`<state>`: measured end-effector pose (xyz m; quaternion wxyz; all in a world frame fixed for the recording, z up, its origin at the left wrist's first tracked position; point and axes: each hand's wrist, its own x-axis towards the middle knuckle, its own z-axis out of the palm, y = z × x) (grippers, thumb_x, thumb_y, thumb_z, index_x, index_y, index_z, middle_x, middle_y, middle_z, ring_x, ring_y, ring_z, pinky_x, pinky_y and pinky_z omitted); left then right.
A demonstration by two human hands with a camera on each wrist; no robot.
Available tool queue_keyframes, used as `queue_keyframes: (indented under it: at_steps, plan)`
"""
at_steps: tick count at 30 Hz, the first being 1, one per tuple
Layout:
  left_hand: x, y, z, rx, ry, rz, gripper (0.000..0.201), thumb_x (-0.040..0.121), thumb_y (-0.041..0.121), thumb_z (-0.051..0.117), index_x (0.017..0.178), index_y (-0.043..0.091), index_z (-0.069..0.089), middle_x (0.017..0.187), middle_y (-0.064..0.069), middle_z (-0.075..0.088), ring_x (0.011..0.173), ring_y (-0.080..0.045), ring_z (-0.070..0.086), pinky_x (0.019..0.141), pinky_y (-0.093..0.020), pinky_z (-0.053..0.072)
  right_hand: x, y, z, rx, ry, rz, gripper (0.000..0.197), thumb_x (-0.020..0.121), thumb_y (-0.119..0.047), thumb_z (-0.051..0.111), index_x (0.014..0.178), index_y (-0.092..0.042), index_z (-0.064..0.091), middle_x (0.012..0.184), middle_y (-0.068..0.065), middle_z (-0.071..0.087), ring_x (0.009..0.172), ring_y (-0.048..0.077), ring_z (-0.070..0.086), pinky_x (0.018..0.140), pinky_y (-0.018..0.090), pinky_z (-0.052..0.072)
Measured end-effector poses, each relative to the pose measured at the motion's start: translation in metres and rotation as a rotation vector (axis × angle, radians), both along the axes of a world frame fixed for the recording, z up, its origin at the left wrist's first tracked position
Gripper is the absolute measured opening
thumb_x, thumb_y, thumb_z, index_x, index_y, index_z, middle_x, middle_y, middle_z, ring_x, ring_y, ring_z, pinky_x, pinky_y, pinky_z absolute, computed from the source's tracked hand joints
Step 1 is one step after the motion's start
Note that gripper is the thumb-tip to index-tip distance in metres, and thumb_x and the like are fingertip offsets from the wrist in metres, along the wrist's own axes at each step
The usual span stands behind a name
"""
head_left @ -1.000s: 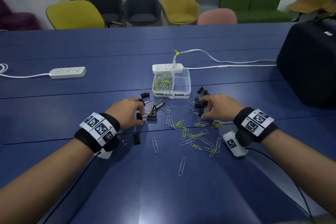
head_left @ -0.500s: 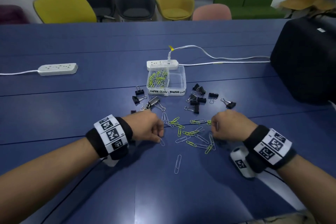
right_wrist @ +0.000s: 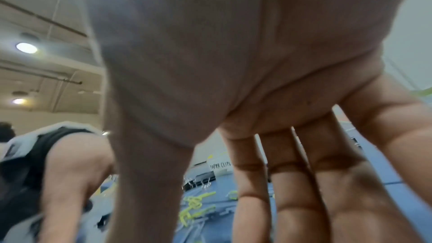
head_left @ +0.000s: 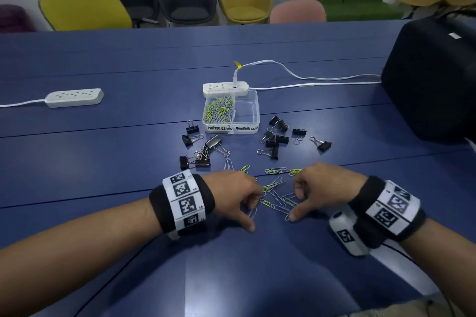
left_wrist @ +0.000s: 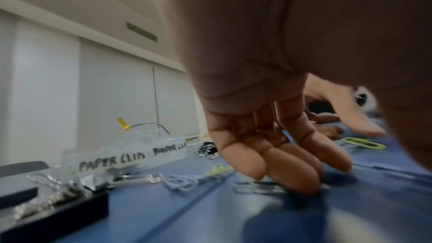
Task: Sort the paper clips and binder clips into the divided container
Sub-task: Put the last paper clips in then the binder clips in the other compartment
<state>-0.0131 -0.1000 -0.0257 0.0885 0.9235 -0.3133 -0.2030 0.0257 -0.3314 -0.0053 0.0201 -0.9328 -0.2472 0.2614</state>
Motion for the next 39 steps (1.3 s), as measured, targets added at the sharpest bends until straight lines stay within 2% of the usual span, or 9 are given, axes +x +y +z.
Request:
queue_keyframes:
  at_steps: [4,7,11,13,15,22,28,32,39]
  plan:
    - [0.023,0.012,0.01,0.0,-0.078,0.055,0.037,0.07,0.049,0.078,0.091,0.026,0.059,0.096,0.009,0.054,0.087,-0.013,0.056,0.075,-0.032,0.048,0.011,0.013,-0.008,0.085,-0.008,-0.008,0.045,0.055,-0.057,0.085,0.075,-0.026,0.059,0.067,-0.011,0.058,0.066,0.01,0.057,0.062,0.031,0.049]
    - [0.032,0.029,0.011,0.043,-0.197,0.121,0.055,0.07,0.055,0.076,0.113,0.028,0.054,0.114,0.006,0.049,0.103,-0.016,0.051,0.076,-0.027,0.04,0.017,0.016,-0.006,0.138,-0.12,0.033,0.04,0.059,-0.053,0.084,0.082,-0.029,0.061,0.076,-0.013,0.056,0.077,0.011,0.058,0.063,0.027,0.046]
    - [0.035,0.045,0.004,0.107,-0.146,0.168,0.083,0.066,0.076,0.063,0.135,0.035,0.042,0.132,0.005,0.044,0.119,-0.018,0.046,0.093,-0.04,0.048,0.021,0.009,-0.006,0.162,-0.181,0.045,0.071,0.057,-0.067,0.078,0.117,-0.039,0.055,0.111,-0.009,0.047,0.1,0.013,0.053,0.081,0.031,0.048]
    - [0.034,0.045,0.001,0.152,-0.129,0.142,0.084,0.068,0.077,0.06,0.138,0.036,0.042,0.135,0.006,0.045,0.123,-0.017,0.044,0.096,-0.038,0.046,0.022,0.007,-0.008,0.093,-0.17,0.045,0.086,0.06,-0.071,0.073,0.134,-0.037,0.047,0.119,-0.005,0.045,0.109,0.017,0.051,0.09,0.034,0.048]
    - [0.033,0.042,0.001,0.138,-0.129,0.127,0.075,0.073,0.071,0.062,0.137,0.036,0.047,0.133,0.005,0.049,0.123,-0.017,0.044,0.097,-0.036,0.044,0.021,0.009,-0.01,0.064,-0.16,0.05,0.084,0.067,-0.067,0.071,0.14,-0.032,0.046,0.12,-0.001,0.046,0.11,0.02,0.052,0.093,0.033,0.046]
    - [0.03,0.032,0.003,0.048,-0.132,0.109,0.037,0.087,0.04,0.065,0.122,0.03,0.063,0.116,0.004,0.061,0.108,-0.019,0.057,0.089,-0.033,0.048,0.018,0.026,-0.012,0.109,-0.167,0.096,0.044,0.084,-0.037,0.071,0.125,-0.024,0.062,0.113,0.004,0.056,0.109,0.023,0.055,0.09,0.031,0.045]
    - [0.028,0.034,0.004,0.073,-0.214,0.162,0.051,0.08,0.055,0.066,0.125,0.032,0.057,0.118,0.004,0.056,0.106,-0.019,0.057,0.083,-0.032,0.049,0.019,0.032,-0.01,0.132,-0.178,0.081,0.015,0.083,-0.019,0.069,0.098,-0.018,0.07,0.097,0.004,0.065,0.094,0.023,0.061,0.08,0.036,0.052]
    - [0.028,0.03,0.004,0.104,-0.206,0.239,0.048,0.076,0.058,0.068,0.115,0.03,0.065,0.106,0.002,0.063,0.1,-0.02,0.06,0.077,-0.031,0.049,0.019,0.032,-0.012,0.105,-0.222,0.094,0.015,0.083,-0.012,0.057,0.093,-0.015,0.068,0.094,0.007,0.066,0.092,0.025,0.06,0.079,0.037,0.051]
    - [0.026,0.019,0.009,0.099,-0.237,0.176,0.022,0.086,0.024,0.06,0.105,0.022,0.071,0.102,0.0,0.069,0.097,-0.024,0.063,0.078,-0.029,0.051,0.023,0.034,-0.009,0.135,-0.272,0.077,0.017,0.076,-0.011,0.054,0.087,-0.015,0.065,0.083,0.002,0.066,0.079,0.022,0.057,0.065,0.027,0.047]
